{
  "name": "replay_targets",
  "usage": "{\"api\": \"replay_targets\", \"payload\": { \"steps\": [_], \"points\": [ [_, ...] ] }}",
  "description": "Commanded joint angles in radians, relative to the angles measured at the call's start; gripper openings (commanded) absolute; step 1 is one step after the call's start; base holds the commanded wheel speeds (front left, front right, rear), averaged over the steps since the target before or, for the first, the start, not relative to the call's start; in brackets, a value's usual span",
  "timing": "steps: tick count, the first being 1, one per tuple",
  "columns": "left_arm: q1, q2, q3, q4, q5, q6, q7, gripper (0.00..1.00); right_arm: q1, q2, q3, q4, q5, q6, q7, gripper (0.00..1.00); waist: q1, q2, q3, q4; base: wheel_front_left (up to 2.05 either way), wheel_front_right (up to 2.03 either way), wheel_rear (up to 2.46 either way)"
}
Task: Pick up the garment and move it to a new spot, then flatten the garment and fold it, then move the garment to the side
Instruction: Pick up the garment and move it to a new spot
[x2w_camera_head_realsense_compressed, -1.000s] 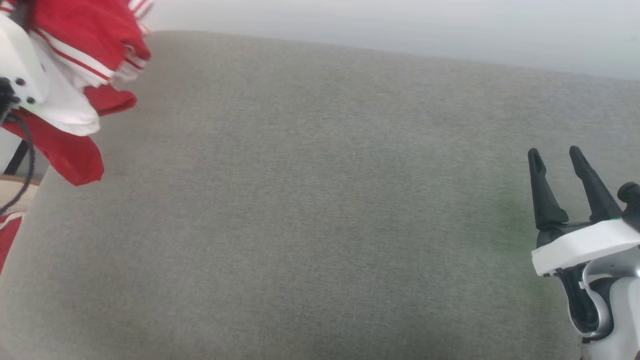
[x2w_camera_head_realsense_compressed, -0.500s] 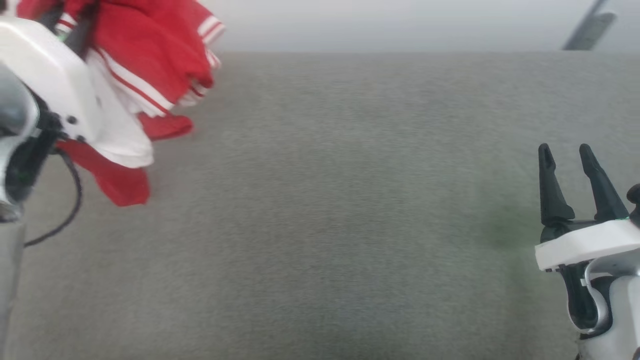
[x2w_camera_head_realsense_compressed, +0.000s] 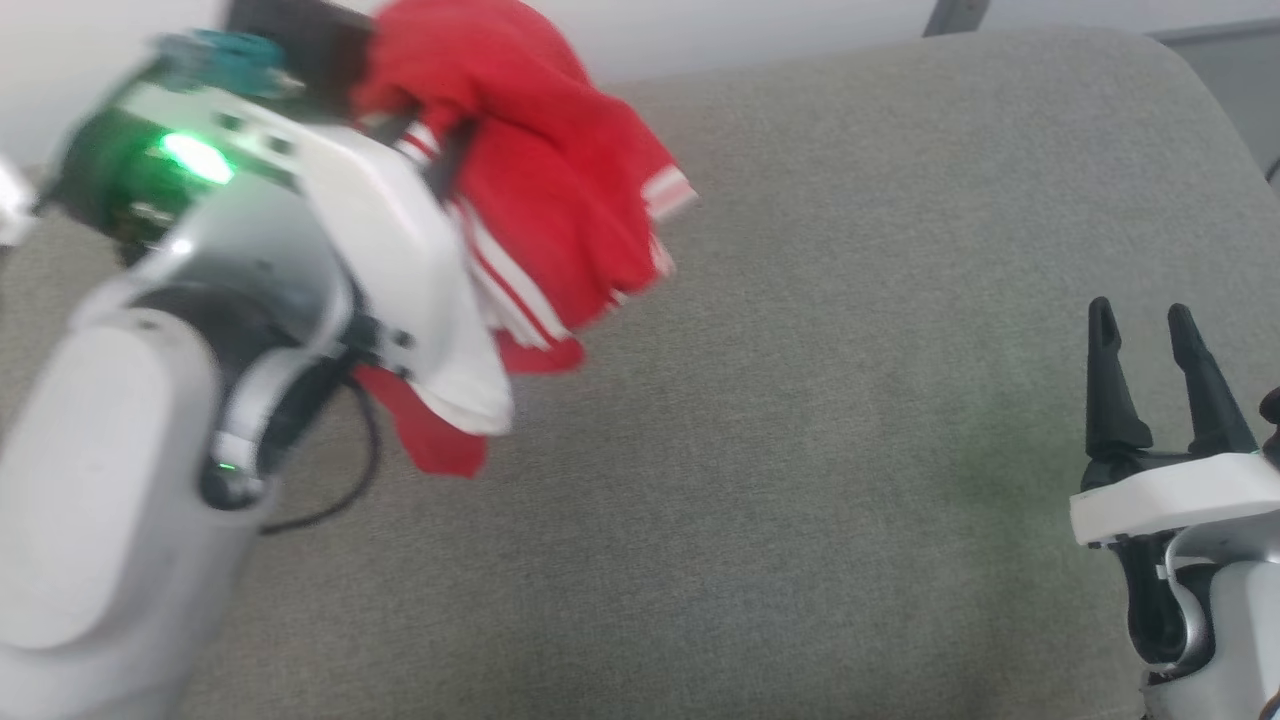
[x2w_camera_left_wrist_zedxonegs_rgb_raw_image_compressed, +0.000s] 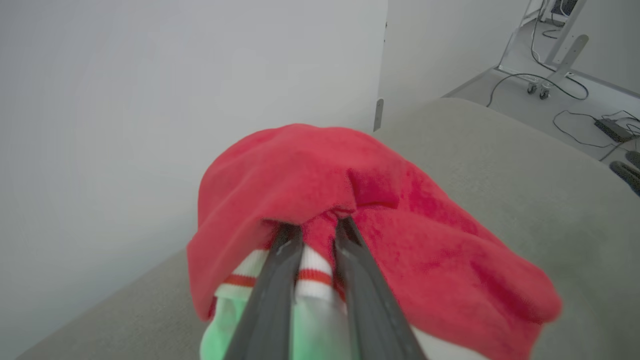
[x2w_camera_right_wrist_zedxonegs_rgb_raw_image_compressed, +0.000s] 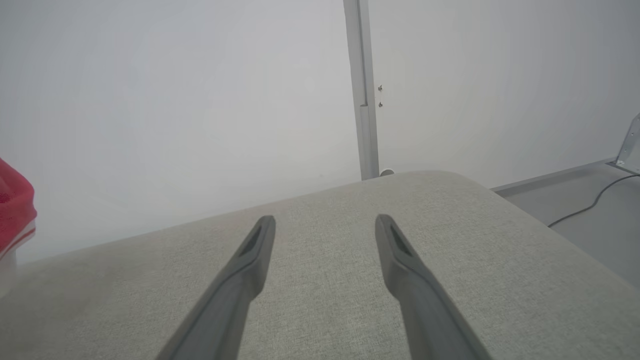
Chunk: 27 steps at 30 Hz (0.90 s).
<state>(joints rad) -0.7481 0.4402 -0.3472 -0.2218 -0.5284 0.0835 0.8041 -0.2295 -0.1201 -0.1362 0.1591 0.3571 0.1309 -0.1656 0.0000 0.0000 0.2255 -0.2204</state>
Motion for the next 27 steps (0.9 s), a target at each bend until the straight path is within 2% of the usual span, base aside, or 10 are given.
{"api": "replay_targets", "payload": {
  "steps": [1, 10, 15, 21, 22, 24, 25, 26, 27],
  "points": [
    [0.012, -0.009, -0.019, 0.008, 0.004, -0.005, 0.007, 0.00, 0.000, 0.009, 0.004, 0.003, 0.002, 0.000, -0.009, 1.00, 0.0000, 0.0000, 0.011, -0.012, 0.00, 0.00, 0.00],
    [0.097, -0.061, -0.136, 0.117, 0.009, -0.030, 0.010, 0.00, -0.022, 0.020, 0.052, 0.033, 0.022, 0.000, -0.023, 1.00, 0.0000, 0.0000, 0.031, -0.021, 0.00, 0.00, 0.00],
    [0.129, -0.075, -0.185, 0.252, 0.013, -0.048, 0.011, 0.00, -0.039, 0.020, 0.077, 0.055, 0.036, 0.000, -0.033, 1.00, 0.0000, 0.0000, 0.045, -0.019, 0.00, 0.00, 0.00],
    [0.131, -0.090, -0.235, 0.433, 0.017, -0.092, -0.007, 0.01, -0.059, 0.013, 0.114, 0.081, 0.055, 0.000, -0.045, 1.00, 0.0000, 0.0000, 0.058, -0.017, 0.00, 0.00, 0.00],
    [0.127, -0.091, -0.244, 0.463, 0.020, -0.100, -0.008, 0.05, -0.063, 0.012, 0.119, 0.085, 0.057, 0.000, -0.048, 1.00, 0.0000, 0.0000, 0.059, -0.017, 0.00, 0.00, 0.00],
    [0.121, -0.107, -0.256, 0.512, 0.013, -0.111, -0.014, 0.37, -0.066, 0.012, 0.125, 0.091, 0.060, 0.000, -0.051, 1.00, 0.0000, 0.0000, 0.060, -0.013, 0.00, 0.00, 0.00],
    [0.118, -0.115, -0.260, 0.533, 0.012, -0.117, -0.022, 0.44, -0.067, 0.011, 0.128, 0.094, 0.062, 0.000, -0.052, 1.00, 0.0000, 0.0000, 0.059, -0.010, 0.00, 0.00, 0.00],
    [0.114, -0.124, -0.261, 0.550, 0.006, -0.125, -0.032, 0.82, -0.070, 0.010, 0.132, 0.096, 0.066, 0.000, -0.053, 1.00, 0.0000, 0.0000, 0.057, -0.007, 0.00, 0.00, 0.00],
    [0.106, -0.130, -0.260, 0.561, -0.001, -0.130, -0.041, 1.00, -0.073, 0.009, 0.139, 0.096, 0.070, 0.000, -0.055, 1.00, 0.0000, 0.0000, 0.055, -0.004, 0.00, 0.00, 0.00]
  ]
}}
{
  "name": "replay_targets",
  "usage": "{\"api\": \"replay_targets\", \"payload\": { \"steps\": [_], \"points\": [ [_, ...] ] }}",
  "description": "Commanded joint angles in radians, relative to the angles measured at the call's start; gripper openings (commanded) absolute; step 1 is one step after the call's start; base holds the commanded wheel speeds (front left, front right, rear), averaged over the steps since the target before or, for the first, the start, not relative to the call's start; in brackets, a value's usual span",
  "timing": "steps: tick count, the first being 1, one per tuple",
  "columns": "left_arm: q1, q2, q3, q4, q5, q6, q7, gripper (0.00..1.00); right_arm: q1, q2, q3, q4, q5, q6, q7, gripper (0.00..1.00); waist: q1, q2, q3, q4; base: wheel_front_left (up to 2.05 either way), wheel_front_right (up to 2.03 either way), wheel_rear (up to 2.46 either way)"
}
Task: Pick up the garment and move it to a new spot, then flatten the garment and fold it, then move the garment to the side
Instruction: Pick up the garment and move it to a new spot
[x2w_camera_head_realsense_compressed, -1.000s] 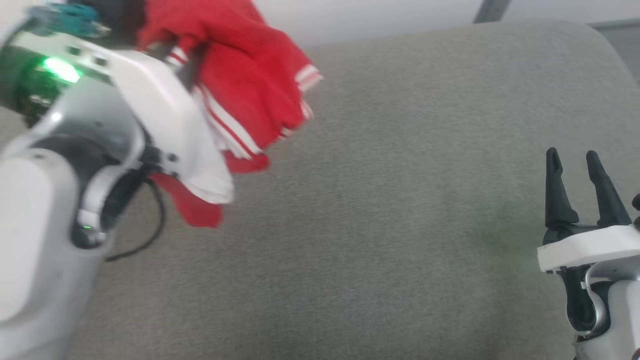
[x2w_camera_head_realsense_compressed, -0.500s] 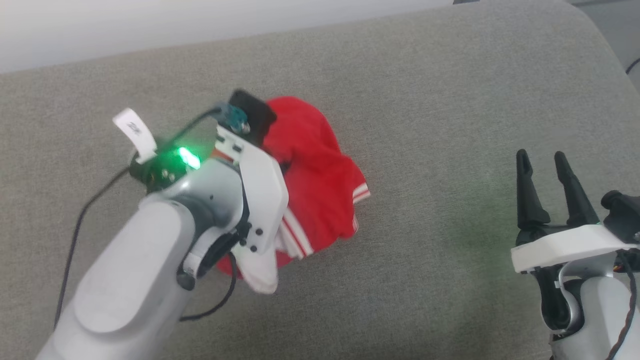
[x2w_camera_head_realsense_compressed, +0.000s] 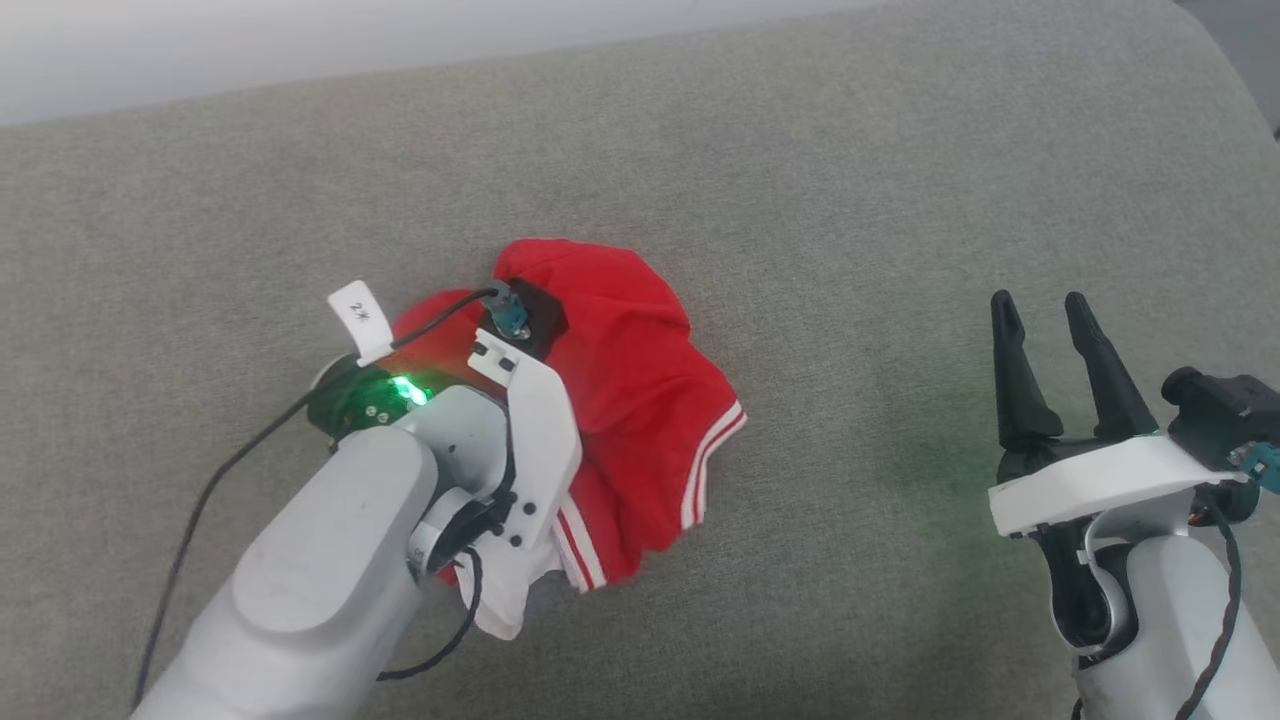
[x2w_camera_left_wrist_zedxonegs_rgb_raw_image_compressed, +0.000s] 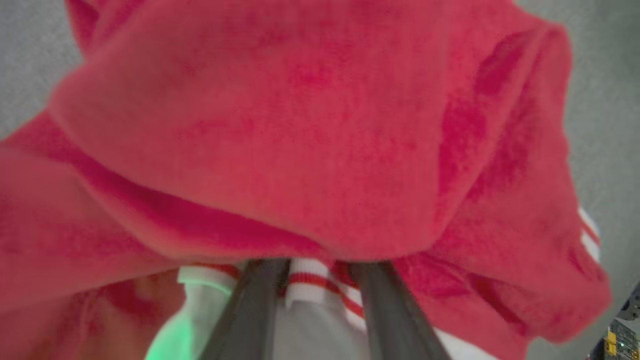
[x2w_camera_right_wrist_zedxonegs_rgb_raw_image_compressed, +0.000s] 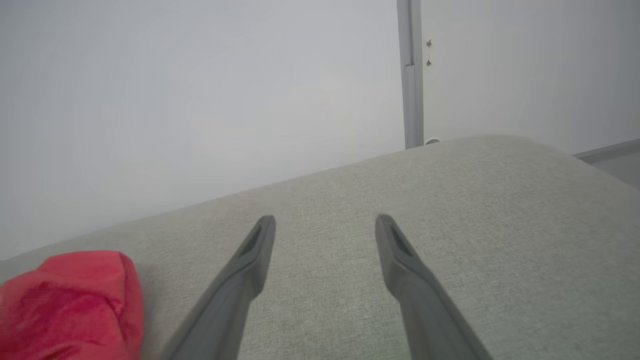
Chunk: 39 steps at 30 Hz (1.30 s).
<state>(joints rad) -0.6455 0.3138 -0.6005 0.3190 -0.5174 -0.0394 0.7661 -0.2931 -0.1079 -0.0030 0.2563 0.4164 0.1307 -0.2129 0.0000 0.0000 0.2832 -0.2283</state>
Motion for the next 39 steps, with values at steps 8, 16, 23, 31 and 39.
{"api": "replay_targets", "payload": {
  "steps": [8, 16, 23, 31, 39],
  "points": [
    [-0.033, 0.001, 0.040, -0.005, -0.028, -0.031, -0.133, 1.00, 0.004, -0.031, 0.019, 0.006, 0.022, 0.000, -0.009, 1.00, 0.0000, 0.0000, -0.044, 0.048, 0.00, 0.00, 0.00],
    [0.038, 0.053, 0.116, -0.091, -0.055, -0.029, -0.303, 1.00, 0.037, -0.050, 0.009, 0.002, 0.008, 0.000, 0.008, 1.00, 0.0000, 0.0000, -0.109, 0.108, 0.00, 0.00, 0.00],
    [0.138, 0.108, 0.209, -0.138, -0.076, 0.011, -0.426, 1.00, 0.066, -0.056, -0.008, -0.011, -0.015, 0.000, 0.030, 1.00, 0.0000, 0.0000, -0.158, 0.150, 0.00, 0.00, 0.00],
    [0.303, 0.175, 0.337, -0.179, -0.077, 0.068, -0.638, 1.00, 0.118, -0.054, -0.032, -0.030, -0.034, 0.000, 0.059, 1.00, 0.0000, 0.0000, -0.227, 0.198, 0.00, 0.00, 0.00],
    [0.479, 0.209, 0.426, -0.189, -0.098, 0.079, -0.813, 1.00, 0.171, -0.041, -0.056, -0.045, -0.049, 0.000, 0.077, 1.00, 0.0000, 0.0000, -0.281, 0.235, 0.00, 0.00, 0.00]
  ]
}}
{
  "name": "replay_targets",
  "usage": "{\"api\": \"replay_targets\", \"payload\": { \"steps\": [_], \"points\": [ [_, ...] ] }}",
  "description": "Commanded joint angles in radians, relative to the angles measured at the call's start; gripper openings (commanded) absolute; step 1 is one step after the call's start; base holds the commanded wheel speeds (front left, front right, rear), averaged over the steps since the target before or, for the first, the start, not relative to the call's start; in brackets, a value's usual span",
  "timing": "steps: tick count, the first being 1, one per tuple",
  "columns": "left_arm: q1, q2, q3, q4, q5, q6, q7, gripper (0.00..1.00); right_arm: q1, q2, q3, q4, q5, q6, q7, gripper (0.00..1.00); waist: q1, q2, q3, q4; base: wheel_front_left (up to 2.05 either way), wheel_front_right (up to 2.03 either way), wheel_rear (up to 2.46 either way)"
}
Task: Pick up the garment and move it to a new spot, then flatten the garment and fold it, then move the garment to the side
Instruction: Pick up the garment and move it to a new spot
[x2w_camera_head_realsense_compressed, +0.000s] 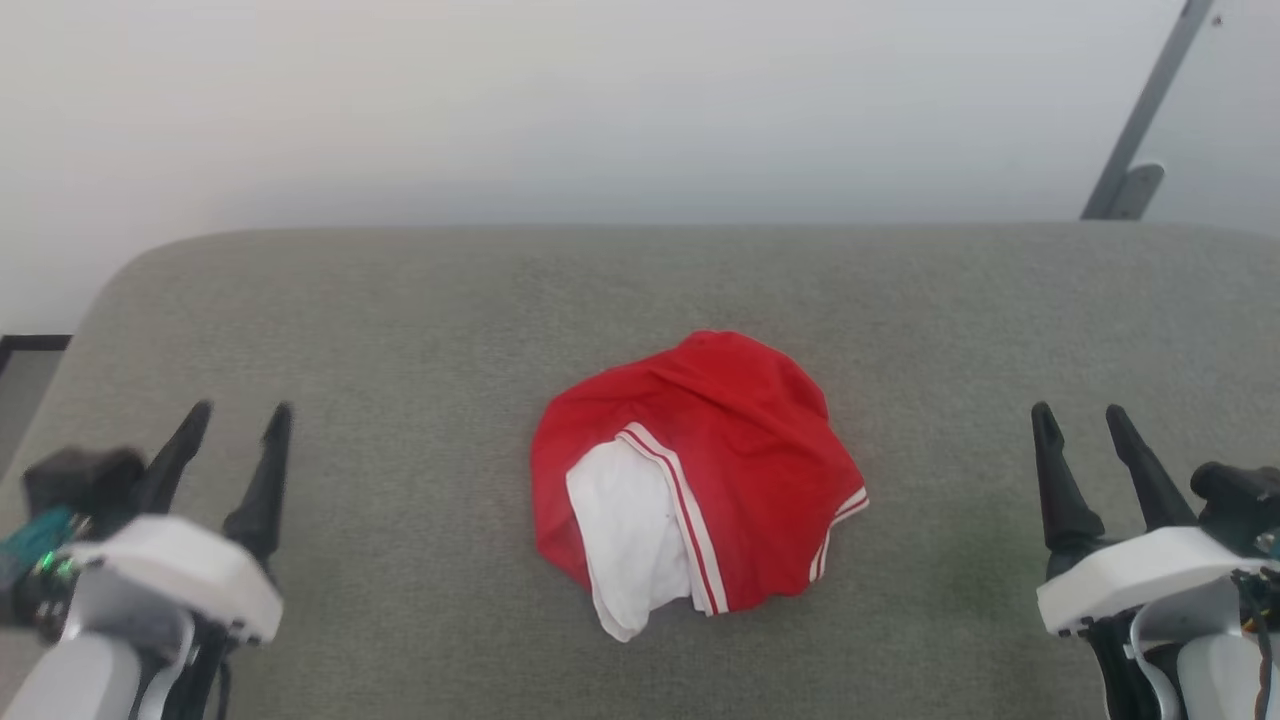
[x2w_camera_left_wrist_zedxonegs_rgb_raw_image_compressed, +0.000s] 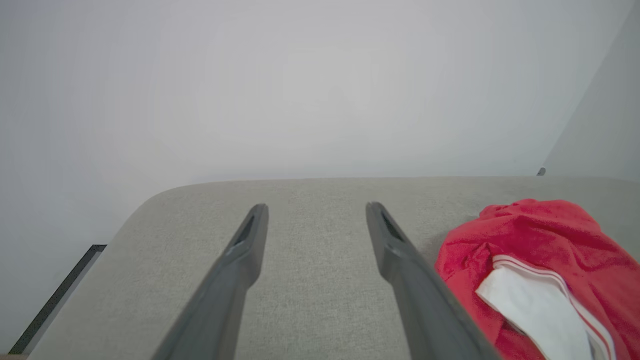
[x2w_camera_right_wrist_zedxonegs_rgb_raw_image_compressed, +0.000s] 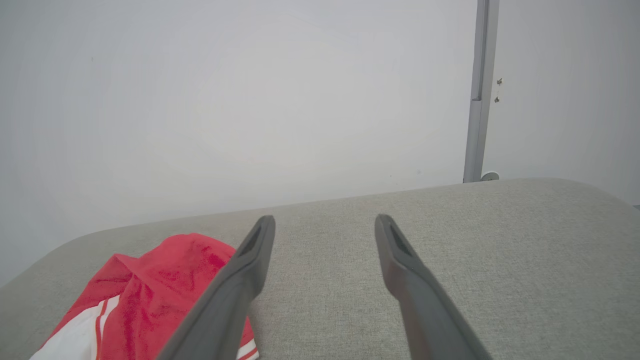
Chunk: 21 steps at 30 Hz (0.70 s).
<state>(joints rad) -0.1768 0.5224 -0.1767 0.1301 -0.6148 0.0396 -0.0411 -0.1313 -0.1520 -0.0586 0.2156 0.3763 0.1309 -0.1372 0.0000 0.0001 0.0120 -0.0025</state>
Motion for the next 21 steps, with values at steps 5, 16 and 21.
{"api": "replay_targets", "payload": {
  "steps": [5, 16, 21],
  "points": [
    [0.090, 0.001, 0.050, 0.011, -0.031, 0.013, -0.068, 1.00, 0.031, 0.010, -0.012, -0.014, -0.011, 0.000, 0.011, 1.00, 0.0000, -0.0001, -0.028, 0.027, 0.00, 0.00, 0.00],
    [0.200, -0.011, 0.100, 0.008, -0.052, 0.022, -0.162, 1.00, 0.071, 0.022, -0.034, -0.043, -0.020, 0.000, 0.022, 1.00, 0.0000, -0.0001, -0.053, 0.054, 0.00, 0.00, 0.00],
    [0.215, 0.002, 0.106, 0.001, -0.054, 0.007, -0.174, 1.00, 0.084, 0.028, -0.038, -0.059, -0.023, 0.000, 0.027, 1.00, 0.0000, -0.0001, -0.055, 0.064, 0.00, 0.00, 0.00]
  ]
}}
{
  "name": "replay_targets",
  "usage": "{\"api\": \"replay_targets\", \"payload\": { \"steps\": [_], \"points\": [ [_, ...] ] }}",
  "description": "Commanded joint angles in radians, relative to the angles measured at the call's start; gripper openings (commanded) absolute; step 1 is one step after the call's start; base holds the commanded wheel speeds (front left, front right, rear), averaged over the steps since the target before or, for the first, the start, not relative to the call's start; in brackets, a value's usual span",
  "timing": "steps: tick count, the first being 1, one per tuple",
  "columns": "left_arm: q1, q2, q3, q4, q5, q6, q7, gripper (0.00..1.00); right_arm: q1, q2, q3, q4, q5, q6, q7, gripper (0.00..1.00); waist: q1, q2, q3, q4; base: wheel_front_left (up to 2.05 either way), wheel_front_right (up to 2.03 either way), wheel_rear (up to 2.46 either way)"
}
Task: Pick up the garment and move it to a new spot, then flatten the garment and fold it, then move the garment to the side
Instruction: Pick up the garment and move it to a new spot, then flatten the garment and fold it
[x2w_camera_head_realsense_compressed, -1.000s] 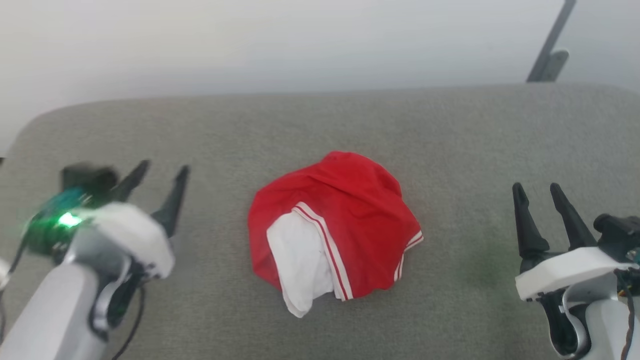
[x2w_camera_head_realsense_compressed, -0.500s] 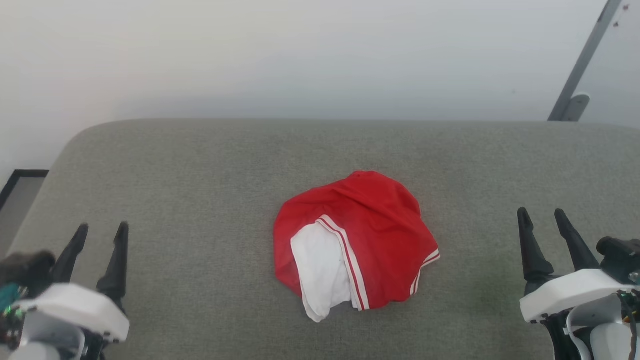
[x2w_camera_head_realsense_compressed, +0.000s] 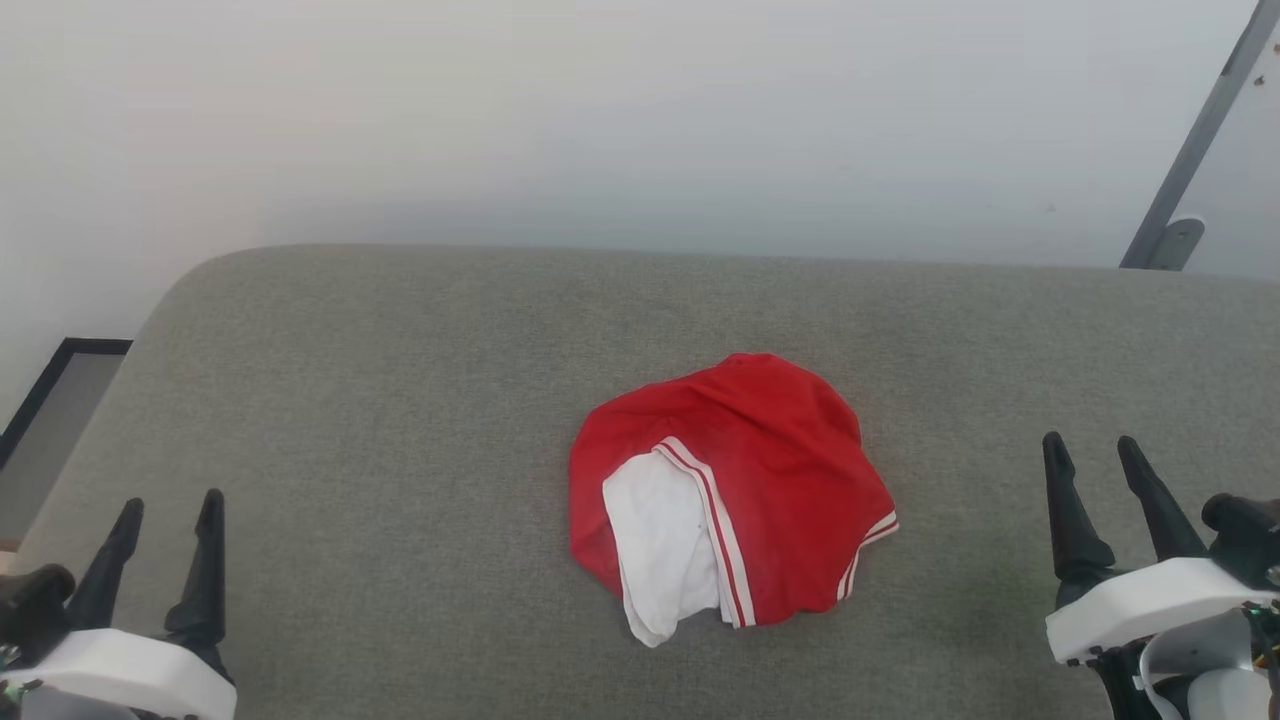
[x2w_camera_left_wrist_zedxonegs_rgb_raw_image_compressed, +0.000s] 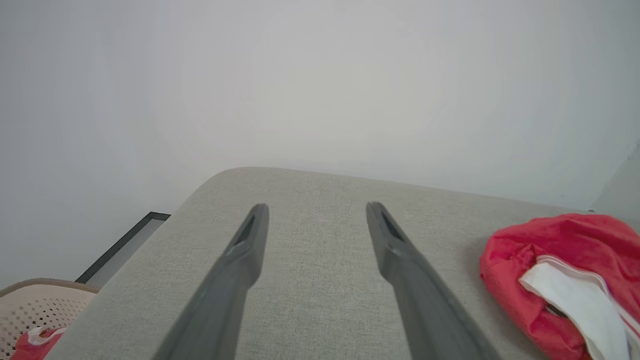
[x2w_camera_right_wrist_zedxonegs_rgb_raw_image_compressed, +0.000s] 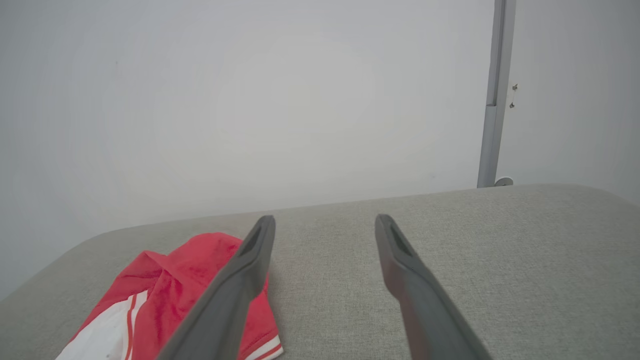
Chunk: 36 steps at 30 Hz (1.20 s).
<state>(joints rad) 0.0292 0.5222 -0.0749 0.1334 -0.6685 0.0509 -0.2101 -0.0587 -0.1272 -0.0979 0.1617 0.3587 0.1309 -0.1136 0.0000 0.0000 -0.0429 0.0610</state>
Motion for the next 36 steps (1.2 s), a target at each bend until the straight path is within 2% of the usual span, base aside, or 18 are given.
{"api": "replay_targets", "payload": {
  "steps": [1, 10, 18, 25, 36],
  "points": [
    [0.009, 0.004, 0.005, -0.004, 0.000, -0.005, -0.006, 1.00, 0.011, 0.004, 0.001, -0.007, -0.006, 0.000, 0.004, 1.00, 0.0000, 0.0000, 0.000, 0.002, 0.00, 0.00, 0.00],
    [0.014, 0.017, 0.005, -0.021, -0.002, -0.005, -0.003, 1.00, 0.011, 0.009, 0.004, -0.013, -0.007, 0.000, 0.005, 1.00, 0.0000, 0.0000, 0.003, 0.003, 0.00, 0.00, 0.00],
    [-0.015, 0.024, -0.034, -0.063, 0.003, -0.011, 0.053, 1.00, -0.004, 0.011, 0.014, -0.010, -0.002, 0.000, -0.004, 1.00, 0.0000, 0.0000, 0.016, -0.011, 0.00, 0.00, 0.00],
    [-0.054, 0.032, -0.090, -0.128, -0.008, -0.028, 0.151, 1.00, -0.023, 0.005, 0.019, -0.004, 0.006, 0.000, -0.013, 1.00, 0.0000, 0.0000, 0.049, -0.047, 0.00, 0.00, 0.00],
    [-0.158, 0.018, -0.235, -0.238, 0.033, -0.024, 0.352, 1.00, -0.071, -0.010, 0.016, 0.002, 0.012, 0.000, -0.035, 1.00, 0.0000, 0.0000, 0.143, -0.128, 0.00, 0.00, 0.00]
  ]
}}
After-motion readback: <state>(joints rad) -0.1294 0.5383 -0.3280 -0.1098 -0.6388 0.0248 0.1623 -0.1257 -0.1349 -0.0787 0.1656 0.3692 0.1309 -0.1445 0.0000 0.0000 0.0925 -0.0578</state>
